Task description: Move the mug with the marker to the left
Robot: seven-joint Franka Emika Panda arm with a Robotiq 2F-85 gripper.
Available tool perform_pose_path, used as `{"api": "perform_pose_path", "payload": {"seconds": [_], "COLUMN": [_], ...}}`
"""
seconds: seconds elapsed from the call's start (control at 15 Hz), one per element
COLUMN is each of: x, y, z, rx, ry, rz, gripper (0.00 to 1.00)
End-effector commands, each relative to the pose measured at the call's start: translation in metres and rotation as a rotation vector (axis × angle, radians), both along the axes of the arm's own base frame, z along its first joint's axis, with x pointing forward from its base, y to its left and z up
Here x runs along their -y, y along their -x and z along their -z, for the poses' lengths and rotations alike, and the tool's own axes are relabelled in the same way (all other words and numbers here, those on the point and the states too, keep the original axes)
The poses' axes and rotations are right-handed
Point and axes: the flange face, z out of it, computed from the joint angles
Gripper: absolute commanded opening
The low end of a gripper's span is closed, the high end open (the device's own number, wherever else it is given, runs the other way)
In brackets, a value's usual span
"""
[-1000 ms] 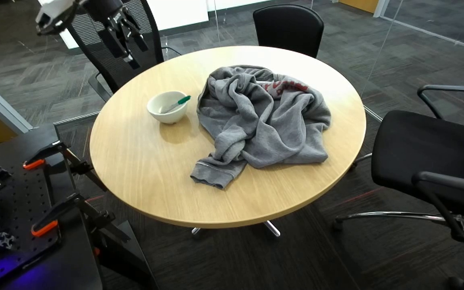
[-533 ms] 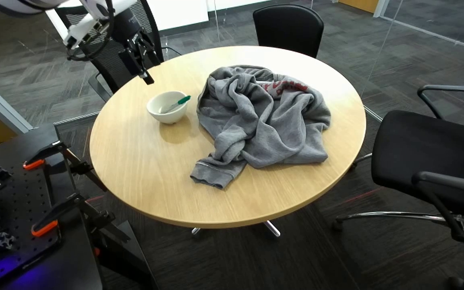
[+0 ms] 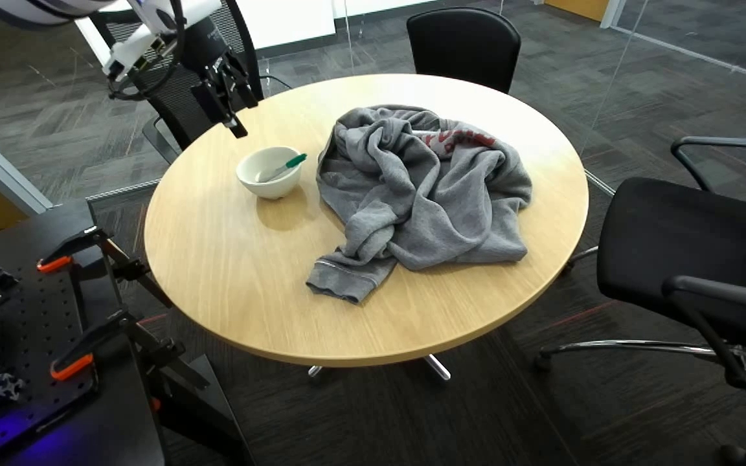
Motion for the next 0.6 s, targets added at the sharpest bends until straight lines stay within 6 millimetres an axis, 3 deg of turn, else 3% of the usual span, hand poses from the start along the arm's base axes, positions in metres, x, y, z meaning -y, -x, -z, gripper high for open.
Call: {"api": "perform_pose_path", "payload": {"seconds": [0.0,0.53], "x": [-0.007,-0.008], "y": [-0.011,-0.026], "z": [0.010,0.038], "rx": [-0.020,-0.060], "ry": [0.003,0.009], "rz": [0.000,0.005], "gripper": [1.00,1.00]}}
